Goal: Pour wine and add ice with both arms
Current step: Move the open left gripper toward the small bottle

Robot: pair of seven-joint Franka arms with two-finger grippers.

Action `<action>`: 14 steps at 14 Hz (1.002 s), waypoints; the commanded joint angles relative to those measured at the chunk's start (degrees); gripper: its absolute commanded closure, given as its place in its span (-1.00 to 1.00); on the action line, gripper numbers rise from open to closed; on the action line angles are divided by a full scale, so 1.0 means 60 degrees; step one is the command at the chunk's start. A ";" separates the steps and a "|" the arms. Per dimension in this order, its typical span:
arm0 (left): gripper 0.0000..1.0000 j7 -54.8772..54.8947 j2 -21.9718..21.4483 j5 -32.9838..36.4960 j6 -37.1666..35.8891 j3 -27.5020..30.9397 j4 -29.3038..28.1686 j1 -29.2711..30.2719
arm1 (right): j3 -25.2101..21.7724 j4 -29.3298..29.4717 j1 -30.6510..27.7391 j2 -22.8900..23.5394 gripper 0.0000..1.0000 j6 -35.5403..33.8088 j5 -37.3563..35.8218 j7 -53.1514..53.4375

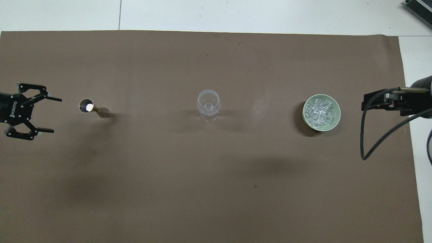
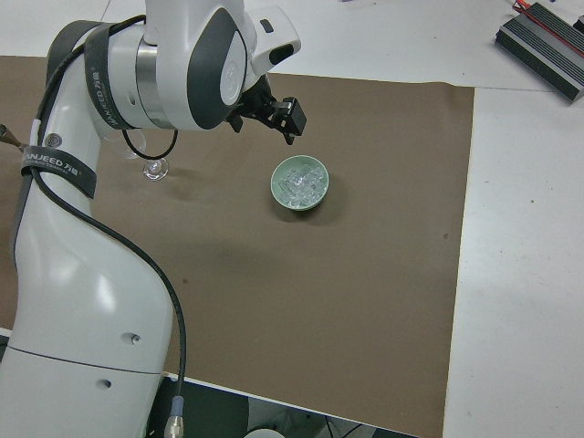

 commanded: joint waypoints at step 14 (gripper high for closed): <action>-1.00 -0.0379 0.0446 -0.0203 0.0013 -0.0073 0.0362 0.0160 | 0.0087 -0.0217 -0.0202 -0.0180 -1.00 0.0127 0.0060 -0.0250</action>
